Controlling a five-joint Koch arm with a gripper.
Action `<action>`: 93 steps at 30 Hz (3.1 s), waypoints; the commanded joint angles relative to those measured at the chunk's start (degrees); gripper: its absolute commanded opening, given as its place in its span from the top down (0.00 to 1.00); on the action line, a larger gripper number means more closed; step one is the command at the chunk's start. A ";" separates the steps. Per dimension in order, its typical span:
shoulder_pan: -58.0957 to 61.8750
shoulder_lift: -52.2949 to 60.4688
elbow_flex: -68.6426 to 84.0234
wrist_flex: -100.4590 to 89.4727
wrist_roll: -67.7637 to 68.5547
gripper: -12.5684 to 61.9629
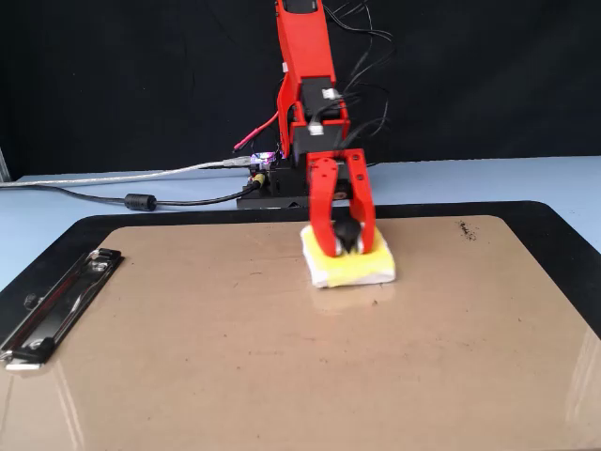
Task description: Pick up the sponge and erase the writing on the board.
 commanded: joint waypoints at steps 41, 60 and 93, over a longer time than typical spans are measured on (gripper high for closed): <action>7.21 13.97 13.27 -2.02 1.76 0.94; 8.88 10.72 10.11 -1.41 1.85 0.94; -35.51 -1.32 -21.80 14.24 -7.82 0.83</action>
